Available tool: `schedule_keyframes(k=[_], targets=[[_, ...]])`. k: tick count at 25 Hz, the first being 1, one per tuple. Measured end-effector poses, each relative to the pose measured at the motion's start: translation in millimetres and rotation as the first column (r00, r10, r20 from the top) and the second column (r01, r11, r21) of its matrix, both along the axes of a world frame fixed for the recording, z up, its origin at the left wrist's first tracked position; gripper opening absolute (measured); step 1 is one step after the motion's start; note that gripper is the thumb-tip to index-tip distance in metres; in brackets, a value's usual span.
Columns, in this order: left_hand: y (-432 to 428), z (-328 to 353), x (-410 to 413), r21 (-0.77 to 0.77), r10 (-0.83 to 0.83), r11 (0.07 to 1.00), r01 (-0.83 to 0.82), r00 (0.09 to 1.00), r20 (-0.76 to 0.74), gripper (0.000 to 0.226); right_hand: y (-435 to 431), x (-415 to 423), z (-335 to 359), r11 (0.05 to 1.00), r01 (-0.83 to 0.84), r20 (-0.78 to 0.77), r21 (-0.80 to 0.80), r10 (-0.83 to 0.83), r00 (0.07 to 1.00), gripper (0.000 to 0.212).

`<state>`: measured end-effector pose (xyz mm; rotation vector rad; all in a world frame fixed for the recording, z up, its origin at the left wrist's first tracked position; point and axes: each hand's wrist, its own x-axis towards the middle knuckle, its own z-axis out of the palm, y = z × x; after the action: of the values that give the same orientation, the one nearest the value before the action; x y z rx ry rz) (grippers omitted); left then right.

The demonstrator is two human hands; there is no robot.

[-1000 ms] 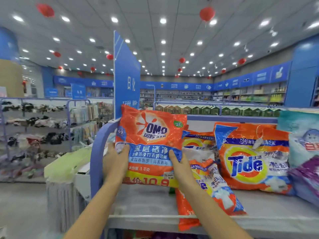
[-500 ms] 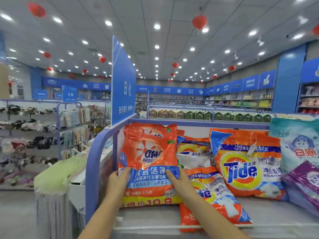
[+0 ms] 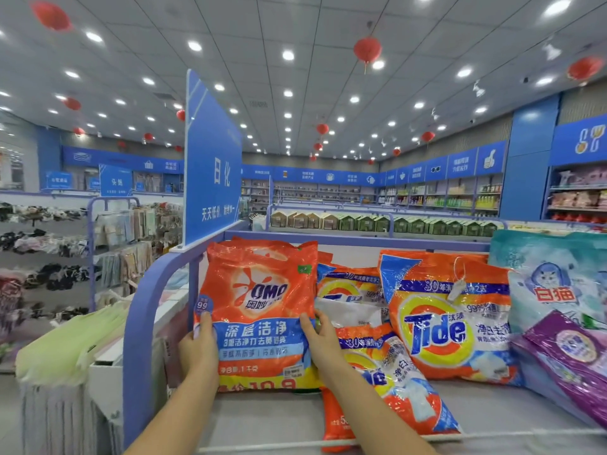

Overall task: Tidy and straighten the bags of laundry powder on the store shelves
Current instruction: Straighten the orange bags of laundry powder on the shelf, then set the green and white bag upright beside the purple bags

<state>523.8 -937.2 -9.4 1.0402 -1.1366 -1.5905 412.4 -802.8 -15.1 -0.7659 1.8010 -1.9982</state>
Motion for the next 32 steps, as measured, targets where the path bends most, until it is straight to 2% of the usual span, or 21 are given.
schedule_keyframes(k=[2, 6, 9, 12, 14, 16, 17, 19, 21, 23, 24, 27, 30, 32], targets=[[2, 2, 0, 0.009, 0.02, 1.0, -0.02, 1.0, 0.011, 0.046, 0, -4, -1, 1.0, 0.003, -0.019, 0.001, -0.003, 1.0, 0.011], [7, 2, 4, -0.007, 0.031, 0.999, -0.031, 0.997, 0.069, 0.049, -1, -1, -11, 0.991, 0.105, -0.091, 0.088, -0.097, 0.991, 0.03], [6, 1, 4, -0.034, 0.041, 0.999, -0.039, 0.996, 0.077, 0.048, 16, -7, 2, 0.988, 0.114, -0.243, 0.105, -0.085, 0.966, 0.015], [7, 0, 4, -0.115, 0.042, 0.993, -0.028, 0.992, 0.121, 0.042, 49, -43, 25, 0.958, 0.268, -0.479, 0.103, -0.189, 0.857, 0.023], [15, 1, 5, -0.311, 0.087, 0.95, -0.019, 0.975, 0.206, 0.044, 65, -71, 30, 0.914, 0.377, -0.613, 0.151, -0.212, 0.761, 0.022], [23, -2, 6, -0.542, 0.165, 0.84, -0.011, 0.958, 0.236, 0.058, 67, -95, 29, 0.875, 0.423, -0.693, 0.235, -0.154, 0.704, 0.025], [30, -3, 8, -0.663, 0.21, 0.749, 0.012, 0.944, 0.254, 0.069, 63, -103, 28, 0.851, 0.439, -0.726, 0.286, -0.106, 0.679, 0.028], [43, -10, 6, -0.869, 0.26, 0.474, 0.144, 0.92, 0.294, 0.08, 53, -118, 23, 0.812, 0.437, -0.766, 0.386, 0.018, 0.643, 0.035], [55, -19, -3, -0.927, 0.275, 0.197, 0.319, 0.89, 0.364, 0.079, 40, -128, 21, 0.786, 0.421, -0.782, 0.453, 0.122, 0.611, 0.036], [58, -32, -13, -0.878, 0.367, 0.038, 0.478, 0.81, 0.457, 0.077, 30, -133, 24, 0.754, 0.435, -0.803, 0.492, 0.2, 0.562, 0.024], [57, -37, -16, -0.848, 0.411, 0.009, 0.53, 0.771, 0.487, 0.076, 28, -135, 26, 0.734, 0.441, -0.8, 0.517, 0.229, 0.555, 0.015], [53, -43, -18, -0.81, 0.465, 0.011, 0.587, 0.714, 0.524, 0.076, 32, -137, 30, 0.724, 0.447, -0.792, 0.525, 0.225, 0.567, 0.037], [53, -45, -20, -0.817, 0.492, 0.0, 0.577, 0.711, 0.502, 0.078, 47, -131, 41, 0.864, 0.374, -0.776, 0.337, 0.029, 0.63, 0.027], [54, -46, -21, -0.816, 0.494, 0.004, 0.578, 0.708, 0.504, 0.079, 58, -125, 56, 0.915, 0.343, -0.757, 0.212, -0.068, 0.65, 0.03]])
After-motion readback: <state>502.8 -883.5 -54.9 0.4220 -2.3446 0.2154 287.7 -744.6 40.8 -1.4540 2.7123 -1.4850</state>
